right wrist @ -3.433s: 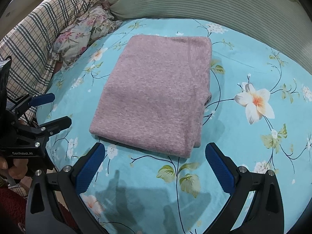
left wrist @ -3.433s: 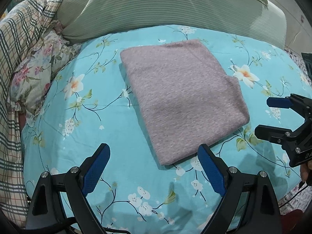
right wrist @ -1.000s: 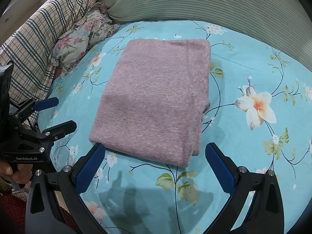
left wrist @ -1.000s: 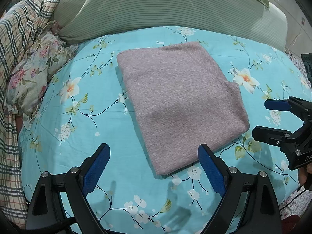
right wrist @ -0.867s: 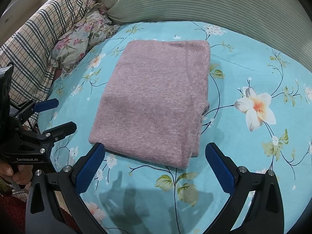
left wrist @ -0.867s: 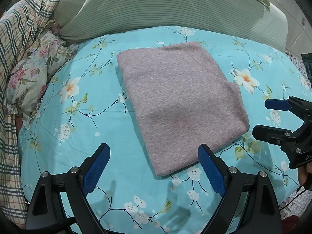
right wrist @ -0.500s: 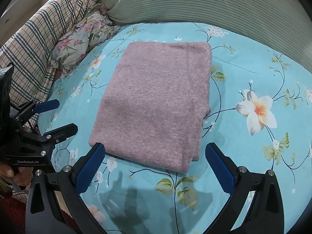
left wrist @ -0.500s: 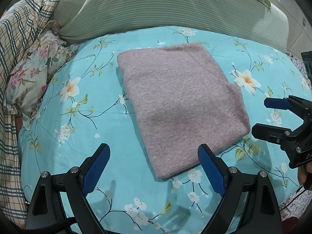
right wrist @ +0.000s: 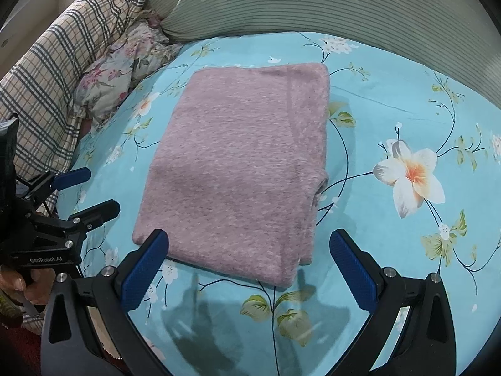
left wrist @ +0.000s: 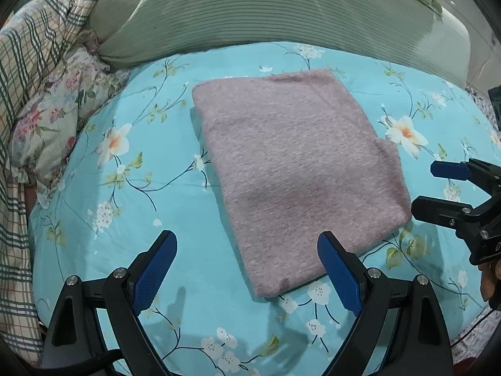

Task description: Fold small clothes

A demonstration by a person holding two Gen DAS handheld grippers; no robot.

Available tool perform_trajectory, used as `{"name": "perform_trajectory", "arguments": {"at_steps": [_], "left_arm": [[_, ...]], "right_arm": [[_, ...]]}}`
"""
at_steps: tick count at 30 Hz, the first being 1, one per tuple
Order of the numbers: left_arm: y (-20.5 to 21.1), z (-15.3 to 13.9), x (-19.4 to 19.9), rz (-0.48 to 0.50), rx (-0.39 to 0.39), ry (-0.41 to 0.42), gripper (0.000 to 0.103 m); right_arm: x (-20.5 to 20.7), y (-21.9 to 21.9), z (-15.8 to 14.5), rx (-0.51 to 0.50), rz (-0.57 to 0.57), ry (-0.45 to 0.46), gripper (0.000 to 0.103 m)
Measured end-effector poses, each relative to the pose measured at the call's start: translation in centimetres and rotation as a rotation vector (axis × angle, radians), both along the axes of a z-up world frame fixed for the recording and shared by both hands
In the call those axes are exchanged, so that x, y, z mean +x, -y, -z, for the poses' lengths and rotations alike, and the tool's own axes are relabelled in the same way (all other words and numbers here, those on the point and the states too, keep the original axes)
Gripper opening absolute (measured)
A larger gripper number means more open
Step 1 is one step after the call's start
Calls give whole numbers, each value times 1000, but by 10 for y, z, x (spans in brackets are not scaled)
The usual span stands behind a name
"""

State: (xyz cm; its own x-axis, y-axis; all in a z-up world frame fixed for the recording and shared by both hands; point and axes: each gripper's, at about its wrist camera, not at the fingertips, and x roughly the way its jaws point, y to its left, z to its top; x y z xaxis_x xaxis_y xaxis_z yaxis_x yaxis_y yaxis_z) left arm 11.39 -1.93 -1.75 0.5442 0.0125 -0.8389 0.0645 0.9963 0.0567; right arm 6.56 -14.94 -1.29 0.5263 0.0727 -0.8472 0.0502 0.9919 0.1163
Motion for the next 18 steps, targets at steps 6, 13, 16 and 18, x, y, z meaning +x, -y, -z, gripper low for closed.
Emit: {"name": "perform_trajectory", "arguments": {"at_steps": [6, 13, 16, 18], "left_arm": [[-7, 4, 5, -25, -29, -19, 92], [-7, 6, 7, -33, -23, -25, 92], [-7, 6, 7, -31, -24, -28, 92], [-6, 6, 7, -29, -23, -27, 92]], "right_arm": [[4, 5, 2, 3, 11, -1, 102], [10, 7, 5, 8, 22, -6, 102], [11, 6, 5, 7, 16, -5, 102], [11, 5, 5, 5, 14, -6, 102]]}}
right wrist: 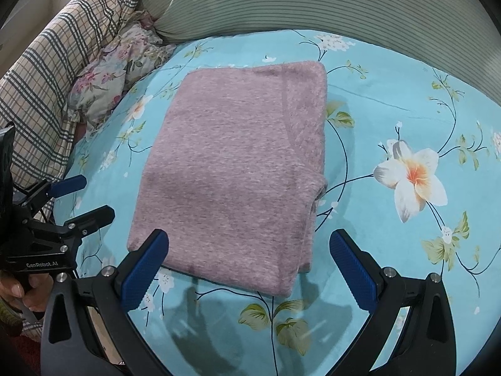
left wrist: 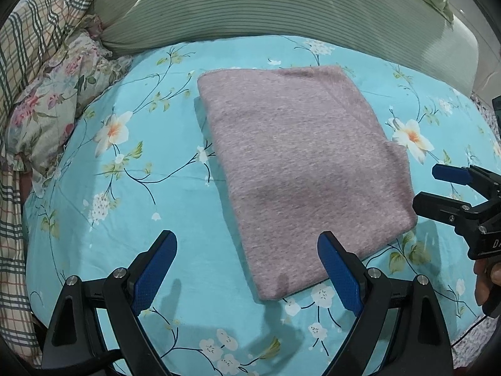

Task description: Fold small clothes

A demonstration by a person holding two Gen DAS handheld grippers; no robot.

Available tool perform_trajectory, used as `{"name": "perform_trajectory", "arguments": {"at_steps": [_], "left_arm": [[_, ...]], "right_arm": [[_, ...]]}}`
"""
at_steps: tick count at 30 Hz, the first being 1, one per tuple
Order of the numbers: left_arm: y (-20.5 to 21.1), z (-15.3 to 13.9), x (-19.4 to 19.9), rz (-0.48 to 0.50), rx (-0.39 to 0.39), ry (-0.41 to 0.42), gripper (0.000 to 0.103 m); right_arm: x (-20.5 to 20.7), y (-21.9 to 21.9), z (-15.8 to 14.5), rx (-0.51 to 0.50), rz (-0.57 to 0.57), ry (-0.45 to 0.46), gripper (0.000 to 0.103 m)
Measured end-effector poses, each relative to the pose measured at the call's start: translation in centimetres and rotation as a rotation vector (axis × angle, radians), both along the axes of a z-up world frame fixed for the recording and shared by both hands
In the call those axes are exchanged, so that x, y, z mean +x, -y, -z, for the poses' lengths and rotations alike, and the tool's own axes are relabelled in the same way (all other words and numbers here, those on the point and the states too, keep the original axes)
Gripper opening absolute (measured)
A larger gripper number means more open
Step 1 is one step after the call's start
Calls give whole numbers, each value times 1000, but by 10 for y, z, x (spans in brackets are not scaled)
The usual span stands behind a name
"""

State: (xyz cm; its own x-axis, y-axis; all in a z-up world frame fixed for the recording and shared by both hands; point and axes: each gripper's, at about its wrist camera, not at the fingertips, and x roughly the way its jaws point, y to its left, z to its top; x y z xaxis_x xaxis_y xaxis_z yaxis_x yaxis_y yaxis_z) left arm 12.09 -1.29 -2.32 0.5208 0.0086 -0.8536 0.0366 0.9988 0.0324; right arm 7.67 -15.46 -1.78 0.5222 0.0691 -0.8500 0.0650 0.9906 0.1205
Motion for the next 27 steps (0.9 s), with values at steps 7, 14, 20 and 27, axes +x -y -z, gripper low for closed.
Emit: {"name": "perform_trajectory", "arguments": {"at_steps": [7, 14, 20, 27], "left_arm": [[1, 0, 0, 2, 1, 4, 92], [3, 0, 0, 4, 3, 6, 92], [5, -2, 2, 10, 3, 10, 92], [5, -3, 4, 12, 2, 12, 92]], "right_arm": [[0, -1, 0, 0, 2, 0, 102], [0, -4, 0, 1, -2, 3, 102], [0, -5, -1, 4, 2, 5, 102], [2, -2, -2, 4, -1, 4, 102]]}}
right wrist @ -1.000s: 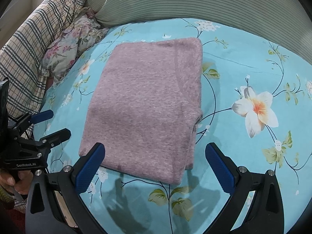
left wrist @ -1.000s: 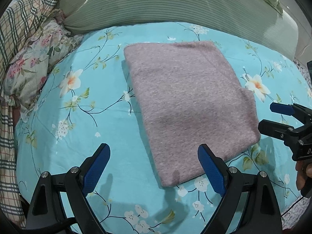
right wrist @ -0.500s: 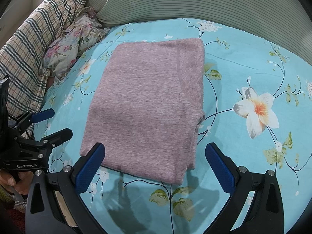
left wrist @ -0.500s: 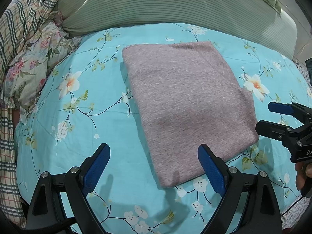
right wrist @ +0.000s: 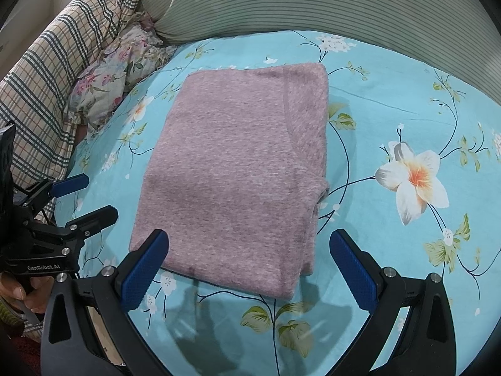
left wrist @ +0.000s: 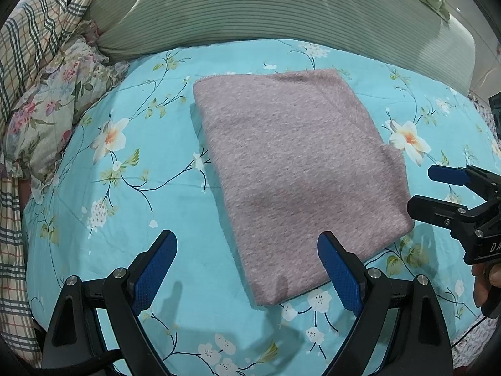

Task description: Fold small clothes

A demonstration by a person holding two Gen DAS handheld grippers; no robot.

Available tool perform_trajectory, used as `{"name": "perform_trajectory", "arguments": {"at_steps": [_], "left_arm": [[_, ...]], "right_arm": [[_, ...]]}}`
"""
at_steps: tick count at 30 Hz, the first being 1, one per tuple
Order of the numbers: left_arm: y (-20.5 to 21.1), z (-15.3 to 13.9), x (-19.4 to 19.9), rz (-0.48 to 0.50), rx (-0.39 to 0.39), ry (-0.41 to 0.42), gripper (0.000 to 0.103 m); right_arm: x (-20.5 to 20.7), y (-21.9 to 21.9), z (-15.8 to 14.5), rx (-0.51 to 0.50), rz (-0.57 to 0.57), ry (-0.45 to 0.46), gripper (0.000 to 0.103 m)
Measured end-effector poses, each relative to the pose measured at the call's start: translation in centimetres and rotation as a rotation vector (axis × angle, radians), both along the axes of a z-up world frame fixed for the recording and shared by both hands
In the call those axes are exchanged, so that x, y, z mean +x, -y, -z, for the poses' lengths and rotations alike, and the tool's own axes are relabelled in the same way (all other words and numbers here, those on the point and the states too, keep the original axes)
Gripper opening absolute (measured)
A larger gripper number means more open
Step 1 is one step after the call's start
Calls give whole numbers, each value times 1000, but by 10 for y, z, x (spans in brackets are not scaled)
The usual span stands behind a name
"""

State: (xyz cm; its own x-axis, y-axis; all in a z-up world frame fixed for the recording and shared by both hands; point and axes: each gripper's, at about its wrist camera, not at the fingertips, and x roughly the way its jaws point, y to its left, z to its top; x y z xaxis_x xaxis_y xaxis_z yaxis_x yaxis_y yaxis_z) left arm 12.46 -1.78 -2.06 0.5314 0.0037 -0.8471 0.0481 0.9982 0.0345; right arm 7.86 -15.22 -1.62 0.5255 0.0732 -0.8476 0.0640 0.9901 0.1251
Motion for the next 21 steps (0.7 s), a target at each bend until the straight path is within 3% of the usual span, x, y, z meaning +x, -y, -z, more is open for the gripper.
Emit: {"name": "perform_trajectory", "arguments": {"at_steps": [21], "left_arm": [[0, -1, 8, 2, -11, 7, 92]], "right_arm": [[7, 8, 0, -1, 4, 0, 102]]}}
